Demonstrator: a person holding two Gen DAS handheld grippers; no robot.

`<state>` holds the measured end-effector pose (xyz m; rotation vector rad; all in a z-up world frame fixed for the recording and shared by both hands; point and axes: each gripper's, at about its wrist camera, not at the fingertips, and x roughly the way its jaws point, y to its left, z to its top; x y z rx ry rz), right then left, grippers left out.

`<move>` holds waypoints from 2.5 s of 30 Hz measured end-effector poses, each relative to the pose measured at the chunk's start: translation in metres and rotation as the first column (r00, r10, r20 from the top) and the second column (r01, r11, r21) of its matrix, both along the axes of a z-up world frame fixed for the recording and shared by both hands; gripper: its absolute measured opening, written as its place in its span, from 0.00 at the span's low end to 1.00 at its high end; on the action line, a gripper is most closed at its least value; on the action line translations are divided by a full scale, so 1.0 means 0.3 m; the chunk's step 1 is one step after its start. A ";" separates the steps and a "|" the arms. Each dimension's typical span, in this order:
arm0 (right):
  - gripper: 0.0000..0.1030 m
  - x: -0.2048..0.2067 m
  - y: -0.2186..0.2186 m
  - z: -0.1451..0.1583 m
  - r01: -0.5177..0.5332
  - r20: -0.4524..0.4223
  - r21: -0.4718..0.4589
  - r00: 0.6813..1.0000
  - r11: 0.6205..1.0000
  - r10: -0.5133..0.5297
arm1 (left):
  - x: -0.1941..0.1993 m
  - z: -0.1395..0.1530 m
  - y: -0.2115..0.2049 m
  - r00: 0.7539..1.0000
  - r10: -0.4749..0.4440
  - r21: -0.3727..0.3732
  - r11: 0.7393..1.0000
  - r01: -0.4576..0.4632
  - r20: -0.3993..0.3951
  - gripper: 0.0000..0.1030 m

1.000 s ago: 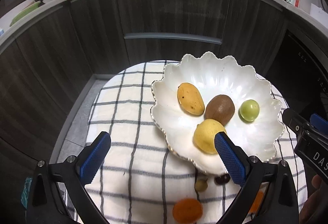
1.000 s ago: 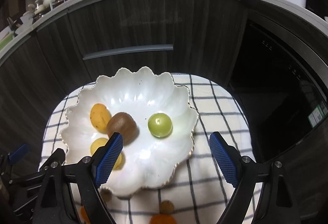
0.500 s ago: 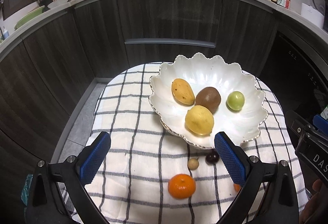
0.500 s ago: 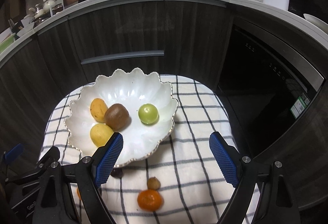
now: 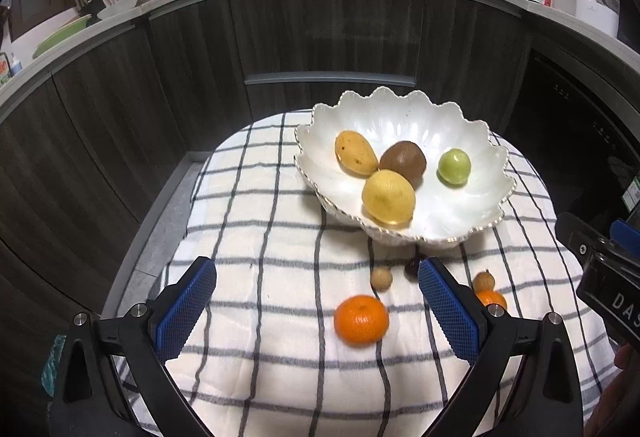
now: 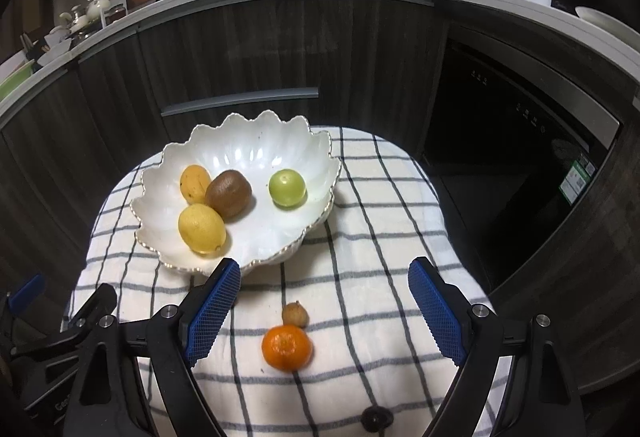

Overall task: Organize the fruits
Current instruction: 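Withdraw both open tools back from the white bowl, then lower the right tool onto the dark purple plum and close on it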

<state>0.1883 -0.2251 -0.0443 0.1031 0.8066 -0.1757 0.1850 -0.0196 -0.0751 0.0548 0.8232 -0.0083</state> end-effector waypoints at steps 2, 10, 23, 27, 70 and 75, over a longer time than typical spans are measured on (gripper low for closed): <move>0.84 -0.017 0.003 -0.016 -0.003 -0.009 0.004 1.000 1.000 0.003 | -0.017 -0.012 -0.002 1.000 -0.020 0.007 1.000 0.020 0.005 1.00; 0.84 -0.069 0.023 -0.099 -0.017 -0.050 -0.005 0.999 1.000 0.017 | -0.067 -0.093 0.003 0.998 -0.056 0.051 0.997 0.057 -0.016 1.00; 0.84 -0.117 0.037 -0.185 -0.017 -0.053 -0.044 0.998 0.999 0.014 | -0.077 -0.216 0.004 0.994 -0.088 0.051 0.995 0.091 -0.059 1.00; 0.84 -0.136 0.017 -0.195 0.006 -0.063 -0.051 0.998 0.999 -0.009 | -0.081 -0.217 -0.017 0.994 -0.097 0.056 0.993 0.101 -0.059 1.00; 0.29 -0.239 -0.077 -0.313 0.051 -0.181 0.045 0.983 0.998 -0.042 | -0.112 -0.285 -0.119 0.982 -0.165 0.054 0.984 0.170 -0.089 1.00; 0.28 -0.221 -0.051 -0.268 0.021 -0.142 0.032 0.990 0.999 -0.016 | -0.099 -0.265 -0.114 0.983 -0.169 0.048 0.984 0.173 -0.072 1.00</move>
